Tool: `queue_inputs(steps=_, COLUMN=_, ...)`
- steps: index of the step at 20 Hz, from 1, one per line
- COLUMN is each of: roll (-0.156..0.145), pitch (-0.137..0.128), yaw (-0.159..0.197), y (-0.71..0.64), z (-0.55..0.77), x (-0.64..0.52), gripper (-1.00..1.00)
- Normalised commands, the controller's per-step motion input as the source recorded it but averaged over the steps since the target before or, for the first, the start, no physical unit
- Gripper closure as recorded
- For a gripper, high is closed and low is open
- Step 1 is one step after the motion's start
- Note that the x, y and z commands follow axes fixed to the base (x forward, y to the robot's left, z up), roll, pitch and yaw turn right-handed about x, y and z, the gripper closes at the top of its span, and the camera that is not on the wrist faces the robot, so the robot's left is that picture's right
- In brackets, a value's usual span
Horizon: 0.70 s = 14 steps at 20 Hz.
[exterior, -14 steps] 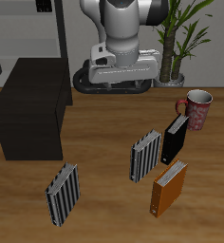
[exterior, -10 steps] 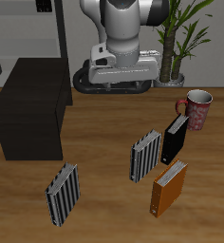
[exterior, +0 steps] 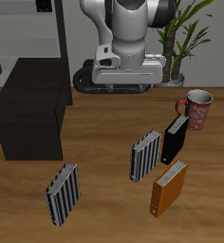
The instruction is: Place the left striped book flat on top of the shelf
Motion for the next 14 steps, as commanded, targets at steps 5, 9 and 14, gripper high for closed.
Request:
queue_inputs(steps=5, roll=-0.017, pitch=-0.005, yaw=-0.033, y=0.12, z=0.03, x=0.28, gripper=-1.0)
queue_inputs(steps=9, roll=-0.024, pitch=-0.021, yaw=0.001, y=0.02, z=0.04, x=0.24, gripper=-1.0)
queue_inputs(steps=14, roll=-0.024, pitch=-0.042, yaw=-0.024, y=0.01, z=0.07, x=0.29, gripper=-1.0)
